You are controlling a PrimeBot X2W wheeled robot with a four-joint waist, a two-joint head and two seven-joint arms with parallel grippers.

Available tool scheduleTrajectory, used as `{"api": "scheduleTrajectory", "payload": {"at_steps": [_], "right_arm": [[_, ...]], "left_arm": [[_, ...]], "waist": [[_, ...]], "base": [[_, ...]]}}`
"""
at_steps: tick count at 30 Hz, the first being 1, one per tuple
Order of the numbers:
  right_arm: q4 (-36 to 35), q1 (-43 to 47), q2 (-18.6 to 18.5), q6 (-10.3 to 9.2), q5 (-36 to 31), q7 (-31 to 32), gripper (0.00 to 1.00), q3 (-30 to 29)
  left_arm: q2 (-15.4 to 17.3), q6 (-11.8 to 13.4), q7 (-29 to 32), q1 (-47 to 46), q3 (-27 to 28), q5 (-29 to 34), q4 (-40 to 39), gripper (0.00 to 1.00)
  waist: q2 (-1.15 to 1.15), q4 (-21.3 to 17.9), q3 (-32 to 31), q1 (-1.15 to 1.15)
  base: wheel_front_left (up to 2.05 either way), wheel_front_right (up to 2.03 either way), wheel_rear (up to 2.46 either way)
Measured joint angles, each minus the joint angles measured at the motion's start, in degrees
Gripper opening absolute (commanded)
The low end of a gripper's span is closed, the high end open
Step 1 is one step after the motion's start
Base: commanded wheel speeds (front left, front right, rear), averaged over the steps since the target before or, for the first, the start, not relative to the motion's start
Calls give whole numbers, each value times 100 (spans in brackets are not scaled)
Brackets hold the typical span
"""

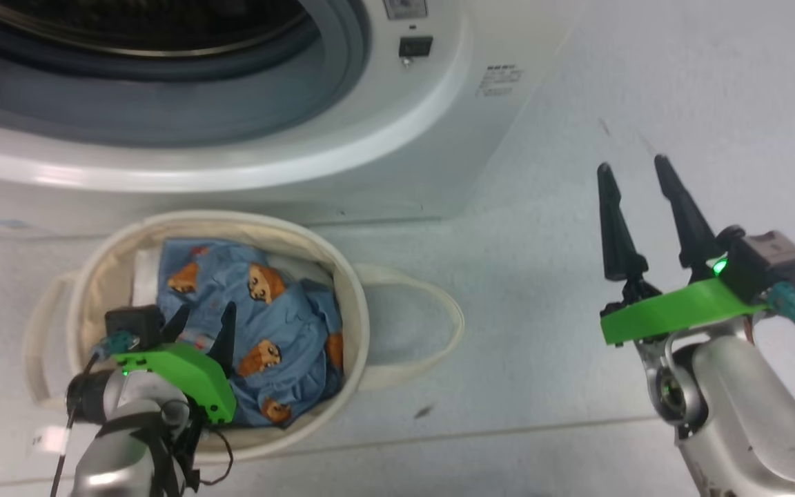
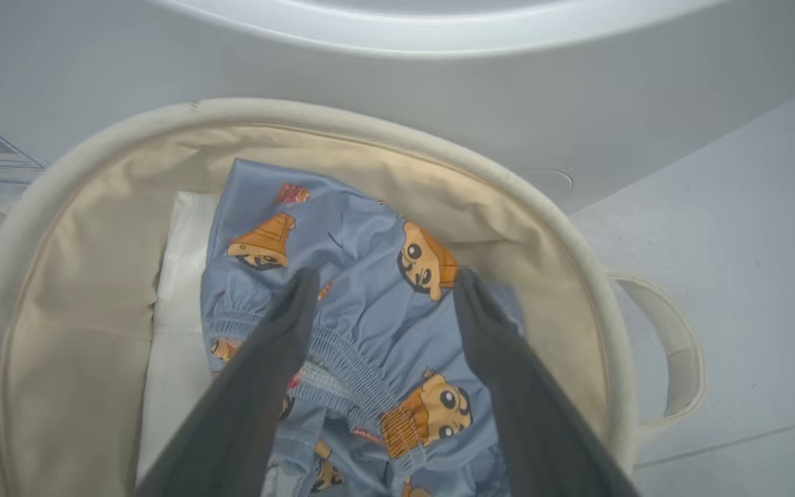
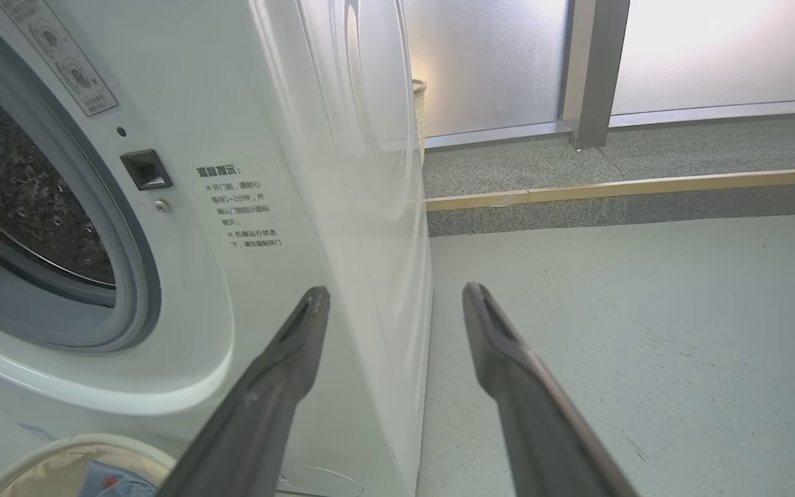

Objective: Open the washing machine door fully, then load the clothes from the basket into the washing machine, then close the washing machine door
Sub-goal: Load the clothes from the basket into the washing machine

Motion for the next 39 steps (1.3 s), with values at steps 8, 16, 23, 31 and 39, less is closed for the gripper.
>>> {"api": "scheduleTrajectory", "payload": {"at_steps": [8, 16, 23, 31, 39], "right_arm": [[-281, -239, -26, 0, -113, 0, 100, -154], [-480, -253, -13, 0, -199, 0, 100, -357], [-632, -338, 0, 0, -261, -1, 100, -481], [-719, -339, 24, 1, -303, -1, 100, -506], [-722, -339, 42, 1, -350, -1, 100, -541]], "left_arm": [[156, 21, 43, -555, -695, 567, 669, 100], [369, 167, 210, -896, -1053, 894, 795, 100], [466, 153, 856, -1082, -1043, 756, 826, 100], [467, 266, 901, -1367, -1027, 706, 839, 100], [437, 286, 988, -1377, -1018, 538, 850, 0]], "waist": [[0, -205, 719, 0], [0, -426, 1331, 0], [0, -566, 1765, 0], [0, -588, 2045, -1], [0, -554, 1991, -1]], "base": [[0, 0, 0], [0, 0, 0], [0, 0, 0], [0, 0, 0], [0, 0, 0]]}}
